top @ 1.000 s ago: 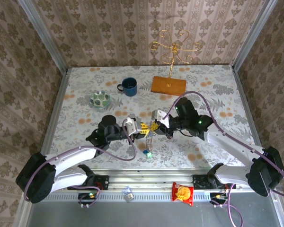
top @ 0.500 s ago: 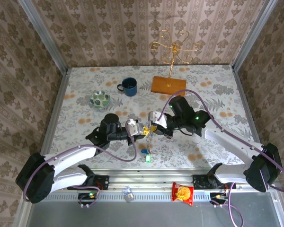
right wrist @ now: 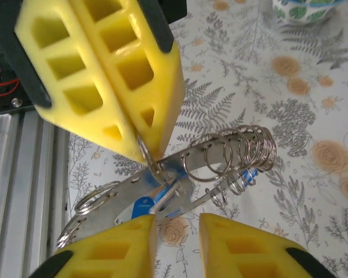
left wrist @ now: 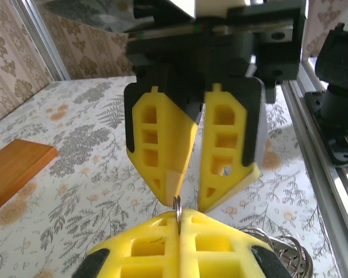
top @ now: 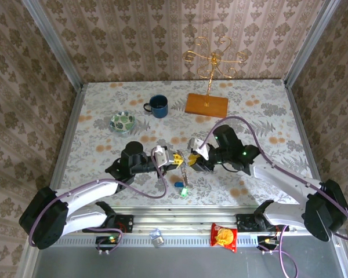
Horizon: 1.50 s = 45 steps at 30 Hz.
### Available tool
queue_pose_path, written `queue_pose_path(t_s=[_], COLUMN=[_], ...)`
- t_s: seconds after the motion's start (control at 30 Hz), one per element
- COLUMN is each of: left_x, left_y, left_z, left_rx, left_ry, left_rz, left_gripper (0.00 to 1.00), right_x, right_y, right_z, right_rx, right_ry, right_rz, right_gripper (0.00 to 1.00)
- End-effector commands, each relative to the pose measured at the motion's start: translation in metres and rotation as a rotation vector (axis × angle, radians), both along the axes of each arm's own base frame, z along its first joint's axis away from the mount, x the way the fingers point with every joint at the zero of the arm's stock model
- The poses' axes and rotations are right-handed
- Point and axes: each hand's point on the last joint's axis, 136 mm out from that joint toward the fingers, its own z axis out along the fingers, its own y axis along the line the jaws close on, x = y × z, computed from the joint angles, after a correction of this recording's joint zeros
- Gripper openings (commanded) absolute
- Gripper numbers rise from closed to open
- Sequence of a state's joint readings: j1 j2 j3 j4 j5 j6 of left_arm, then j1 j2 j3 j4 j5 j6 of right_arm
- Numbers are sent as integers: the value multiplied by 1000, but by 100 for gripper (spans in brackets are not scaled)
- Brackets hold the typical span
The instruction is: Put the keys on the keyring
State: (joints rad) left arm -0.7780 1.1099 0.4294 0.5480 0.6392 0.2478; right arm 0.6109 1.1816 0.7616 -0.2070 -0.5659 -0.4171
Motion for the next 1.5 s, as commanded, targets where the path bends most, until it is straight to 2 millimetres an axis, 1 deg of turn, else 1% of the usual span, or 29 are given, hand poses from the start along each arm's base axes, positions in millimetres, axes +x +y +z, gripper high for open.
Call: queue_pose_path(t_s=[0.0, 0.3, 0.43, 0.53, 0.6, 0.67, 0.73, 0.87, 1.0, 1.13, 1.2, 1.27, 1.33, 1.4, 1.47], left_x=[-2, -8, -6, -5, -5, -5, -6, -5, -5, -6, -5, -5, -5, -3, -1], left_y=[-2, -2, 0, 3, 3, 3, 3, 3, 3, 3, 4, 4, 4, 5, 5], left_z=[27, 33, 35, 38, 40, 42, 46, 50, 52, 54, 55, 54, 53, 53, 52], left_rx=[-117, -164, -180, -199, -205, -212, -224, -236, -245, -254, -252, -247, -241, -238, -228], left_ry=[-22, 10, 13, 15, 15, 14, 12, 10, 12, 14, 14, 11, 10, 5, -3], left_rz=[-14, -60, -52, -47, -49, -54, -56, -55, -54, -57, -54, -50, -44, -30, -20], left_gripper=[0, 0, 0, 0, 0, 0, 0, 0, 0, 0, 0, 0, 0, 0, 0], right_x=[0, -4, -1, 0, 0, 1, -1, -6, 1, 8, 10, 11, 10, 9, 8], right_y=[7, 14, 11, 4, -1, -4, -4, 6, 15, 24, 26, 26, 25, 22, 18], right_z=[27, 36, 32, 32, 30, 25, 19, 17, 16, 17, 18, 19, 20, 20, 19], right_rx=[117, 163, 141, 146, 150, 141, 128, 152, 172, 207, 216, 217, 215, 198, 175], right_ry=[-85, -83, -88, -111, -114, -104, -76, -38, -51, -54, -56, -62, -67, -70, -78], right_rz=[27, 70, 47, 12, -20, -43, -44, -16, -20, -16, -15, -18, -21, -26, -31], right_gripper=[32, 32, 32, 32, 34, 38, 39, 43, 44, 44, 41, 36, 28, 17, 10])
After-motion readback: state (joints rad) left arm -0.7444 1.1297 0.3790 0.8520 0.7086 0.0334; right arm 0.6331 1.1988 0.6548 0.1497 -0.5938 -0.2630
